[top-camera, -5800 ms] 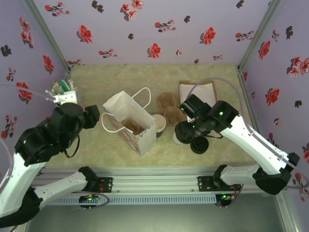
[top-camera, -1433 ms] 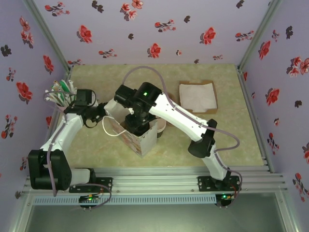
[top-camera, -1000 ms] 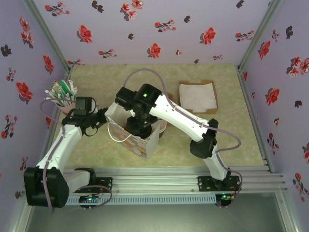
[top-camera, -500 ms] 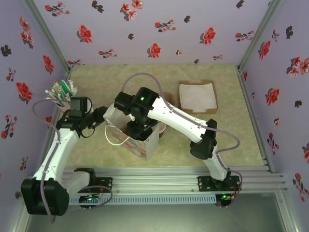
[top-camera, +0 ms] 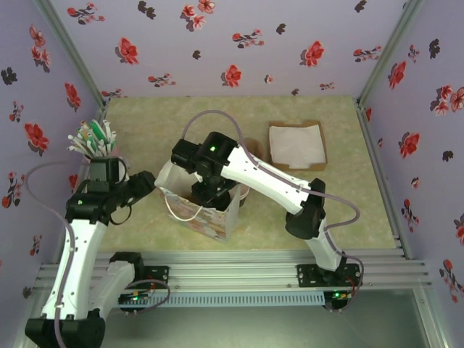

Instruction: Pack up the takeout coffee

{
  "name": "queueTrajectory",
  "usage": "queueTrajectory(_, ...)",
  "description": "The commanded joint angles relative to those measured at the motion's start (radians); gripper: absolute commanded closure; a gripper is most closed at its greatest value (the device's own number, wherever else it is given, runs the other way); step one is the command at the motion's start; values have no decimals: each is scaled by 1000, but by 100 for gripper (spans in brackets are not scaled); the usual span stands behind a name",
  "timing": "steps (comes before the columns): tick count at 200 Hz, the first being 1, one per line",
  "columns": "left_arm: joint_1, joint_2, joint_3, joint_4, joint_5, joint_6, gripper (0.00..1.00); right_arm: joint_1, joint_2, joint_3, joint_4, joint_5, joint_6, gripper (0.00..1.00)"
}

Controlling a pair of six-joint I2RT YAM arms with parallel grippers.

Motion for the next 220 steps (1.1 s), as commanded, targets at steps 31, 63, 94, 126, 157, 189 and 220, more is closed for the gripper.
queueTrajectory(31, 8, -117, 62, -263, -36, 56, 54, 9, -34, -1, -184, 27, -19, 37)
queueTrajectory(63, 8, -159, 42, -328, 96, 59, 56, 9, -35, -1, -183, 28, -19, 37)
queueTrajectory(94, -6, -204, -33, -260, 262, -15, 58, 9, -32, 8, -184, 28, -17, 37)
queueTrajectory(126, -36, -179, -127, -103, 301, -82, 58, 13, -23, 17, -184, 28, -20, 37)
queueTrajectory(157, -55, -126, -166, 8, 286, -103, 59, 16, -31, 14, -184, 23, -17, 37)
queueTrajectory(189, -58, -70, -186, 107, 283, -113, 59, 17, -28, 13, -184, 19, -19, 37)
queueTrajectory(220, -59, -20, -189, 166, 278, -118, 59, 17, -19, 16, -184, 14, -19, 38)
